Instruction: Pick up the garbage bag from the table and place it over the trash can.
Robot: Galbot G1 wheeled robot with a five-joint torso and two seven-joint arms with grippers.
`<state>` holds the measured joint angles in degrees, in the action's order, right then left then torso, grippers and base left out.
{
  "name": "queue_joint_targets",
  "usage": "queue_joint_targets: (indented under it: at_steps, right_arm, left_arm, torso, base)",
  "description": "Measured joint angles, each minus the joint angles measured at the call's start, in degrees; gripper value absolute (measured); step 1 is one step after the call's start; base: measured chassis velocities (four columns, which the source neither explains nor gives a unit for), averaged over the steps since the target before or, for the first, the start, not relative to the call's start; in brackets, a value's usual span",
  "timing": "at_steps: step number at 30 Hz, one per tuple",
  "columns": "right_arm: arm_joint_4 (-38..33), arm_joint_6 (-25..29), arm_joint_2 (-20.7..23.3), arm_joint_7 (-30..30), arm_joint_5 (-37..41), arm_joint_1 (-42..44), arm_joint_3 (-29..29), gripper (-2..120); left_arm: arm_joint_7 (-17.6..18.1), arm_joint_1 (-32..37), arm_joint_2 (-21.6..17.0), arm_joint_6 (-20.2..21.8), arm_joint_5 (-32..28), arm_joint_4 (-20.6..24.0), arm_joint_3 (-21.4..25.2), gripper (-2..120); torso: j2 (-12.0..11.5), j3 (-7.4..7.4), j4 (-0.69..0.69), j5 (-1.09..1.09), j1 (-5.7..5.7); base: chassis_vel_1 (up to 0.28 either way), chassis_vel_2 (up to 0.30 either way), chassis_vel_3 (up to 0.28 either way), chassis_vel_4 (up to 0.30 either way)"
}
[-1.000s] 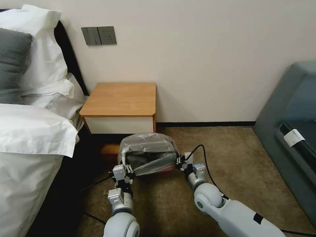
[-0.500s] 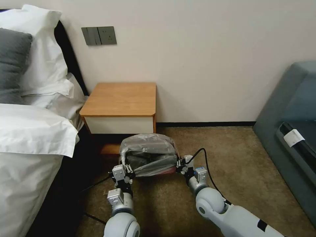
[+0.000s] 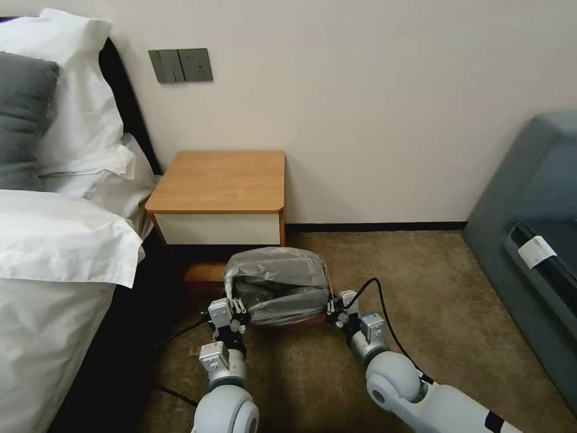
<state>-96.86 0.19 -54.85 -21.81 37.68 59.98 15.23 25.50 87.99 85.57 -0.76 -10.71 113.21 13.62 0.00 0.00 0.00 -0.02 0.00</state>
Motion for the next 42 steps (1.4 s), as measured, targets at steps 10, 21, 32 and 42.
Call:
queue_joint_targets:
  at_steps: [10, 21, 32, 42]
  right_arm:
    - [4.1, 2.94, -2.6, 2.84, 0.37, -1.62, -0.03, 0]
    - [7.98, 5.46, -5.5, 6.47, 1.14, -3.01, 0.1, 0]
    - [10.03, 8.05, -6.23, 10.99, 5.36, -3.66, -1.24, 0]
    - [11.95, 11.69, -5.36, 19.82, 12.1, -3.75, -2.39, 0]
  left_arm:
    - [-0.02, 0.23, -0.04, -0.14, -0.03, -0.06, -0.17, 7]
    - [-0.03, 1.0, -0.1, -0.32, 0.0, 0.22, 0.01, 7]
    - [-0.3, 1.3, -0.12, -0.88, 0.03, 0.05, 0.47, 7]
    - [-0.4, 1.69, -0.29, -0.92, -1.15, 0.33, 0.82, 7]
  torso:
    - [0.0, 0.0, -0.01, 0.04, 0.0]
    - [0.0, 0.0, 0.0, 0.03, 0.0]
    - [0.0, 0.0, 0.01, 0.03, 0.0]
    - [0.0, 0.0, 0.02, -0.04, 0.0]
  base:
    - [0.0, 0.0, 0.0, 0.0]
    - [0.0, 0.0, 0.0, 0.0]
    - [0.0, 0.0, 0.0, 0.0]
    - [0.0, 0.0, 0.0, 0.0]
